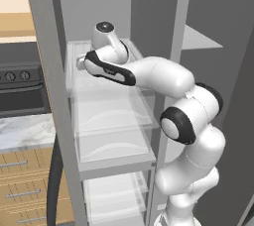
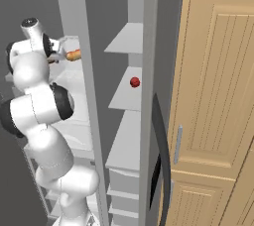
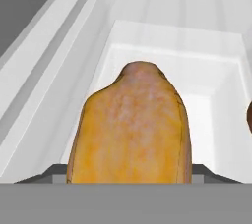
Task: There's a chicken drumstick in the fridge that needs to be moved to the freezer for freezing. Pick up the chicken drumstick from the fridge, place it on any shelf in the freezer, and close the fridge and freezer doors when done.
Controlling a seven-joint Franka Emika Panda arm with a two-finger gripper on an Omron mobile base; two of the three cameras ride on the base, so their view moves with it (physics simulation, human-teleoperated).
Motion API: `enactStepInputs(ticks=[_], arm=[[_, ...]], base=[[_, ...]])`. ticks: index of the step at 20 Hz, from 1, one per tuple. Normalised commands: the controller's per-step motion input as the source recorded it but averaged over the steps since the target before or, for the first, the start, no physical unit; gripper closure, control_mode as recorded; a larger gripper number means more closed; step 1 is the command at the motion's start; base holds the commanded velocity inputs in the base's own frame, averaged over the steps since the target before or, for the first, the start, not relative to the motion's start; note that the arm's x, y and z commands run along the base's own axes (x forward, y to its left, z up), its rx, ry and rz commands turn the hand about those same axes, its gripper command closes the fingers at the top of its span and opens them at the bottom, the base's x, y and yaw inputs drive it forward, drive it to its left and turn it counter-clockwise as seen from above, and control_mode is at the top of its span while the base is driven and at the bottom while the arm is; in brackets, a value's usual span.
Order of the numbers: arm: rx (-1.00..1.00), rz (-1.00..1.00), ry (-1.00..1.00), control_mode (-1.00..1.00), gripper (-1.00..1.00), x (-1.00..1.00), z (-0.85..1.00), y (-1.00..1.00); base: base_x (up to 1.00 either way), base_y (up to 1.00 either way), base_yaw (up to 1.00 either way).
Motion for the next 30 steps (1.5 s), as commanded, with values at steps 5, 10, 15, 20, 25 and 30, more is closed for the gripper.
enactStepInputs(ticks=[5, 10, 15, 20, 25, 30], arm=[[0.00, 0.00, 0.00, -1.00, 1.00, -0.95, -0.11, -0.32], [0.00, 0.00, 0.00, -1.00, 1.00, -0.96, 0.06, -0.67], [-0.02, 0.03, 0.00, -1.00, 1.00, -1.00, 0.52, -0.32], [-0.01, 0.00, 0.00, -1.00, 1.00, -1.00, 0.64, -0.60], [-0.01, 0.00, 0.00, -1.00, 1.00, -1.00, 0.59, -0.66], [-0.03, 0.00, 0.00, -1.00, 1.00, -1.00, 0.39, -0.72]], base=[[0.00, 0.00, 0.00], [0.00, 0.00, 0.00], [0.00, 0.00, 0.00], [0.00, 0.00, 0.00], [0.00, 0.00, 0.00], [0.00, 0.00, 0.00]])
